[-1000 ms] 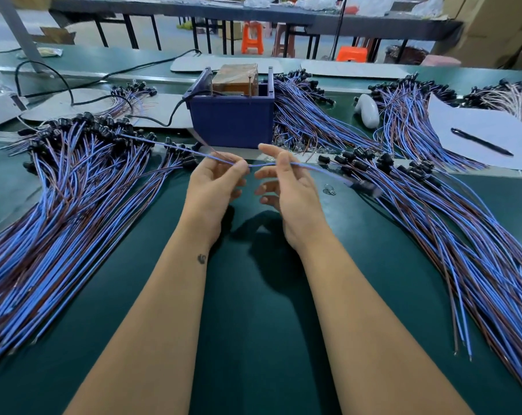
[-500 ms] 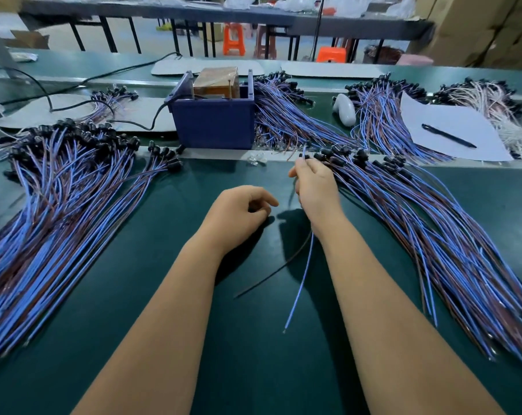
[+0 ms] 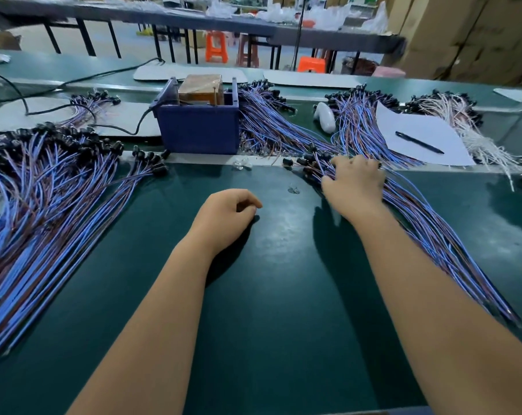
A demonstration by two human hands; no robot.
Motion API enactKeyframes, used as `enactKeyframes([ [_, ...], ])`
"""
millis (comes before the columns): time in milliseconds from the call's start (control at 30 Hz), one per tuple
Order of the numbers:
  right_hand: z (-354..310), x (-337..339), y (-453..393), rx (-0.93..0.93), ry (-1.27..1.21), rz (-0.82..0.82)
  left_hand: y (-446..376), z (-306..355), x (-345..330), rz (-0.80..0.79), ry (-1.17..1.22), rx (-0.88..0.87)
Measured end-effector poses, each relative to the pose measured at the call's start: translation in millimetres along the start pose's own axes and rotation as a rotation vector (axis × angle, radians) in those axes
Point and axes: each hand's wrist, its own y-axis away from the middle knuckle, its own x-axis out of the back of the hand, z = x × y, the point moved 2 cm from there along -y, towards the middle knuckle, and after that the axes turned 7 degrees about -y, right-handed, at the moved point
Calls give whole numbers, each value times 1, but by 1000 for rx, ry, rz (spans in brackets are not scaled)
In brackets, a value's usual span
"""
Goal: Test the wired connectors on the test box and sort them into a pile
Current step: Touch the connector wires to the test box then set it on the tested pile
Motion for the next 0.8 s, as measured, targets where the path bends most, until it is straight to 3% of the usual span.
enactKeyframes([
  [100, -46, -15, 16, 113, -73, 26, 0, -1, 4, 49, 24, 36],
  [233, -117, -38, 43, 299, -297, -87, 1, -16, 27, 313, -139, 199],
  [300, -144, -49, 54, 308, -414, -145, 5, -28, 42, 443, -230, 296],
  [400, -159, -60, 60, 286, -384, -105, 11, -40, 59, 576, -258, 391],
  [467, -158, -62, 57, 267, -419, -101, 10, -46, 65, 575, -313, 473],
  [567, -150, -64, 53, 245, -526, -148, 6, -53, 66, 434, -421, 634],
  [800, -146, -63, 53, 238, -627, -185, 2, -61, 68, 303, -537, 680],
])
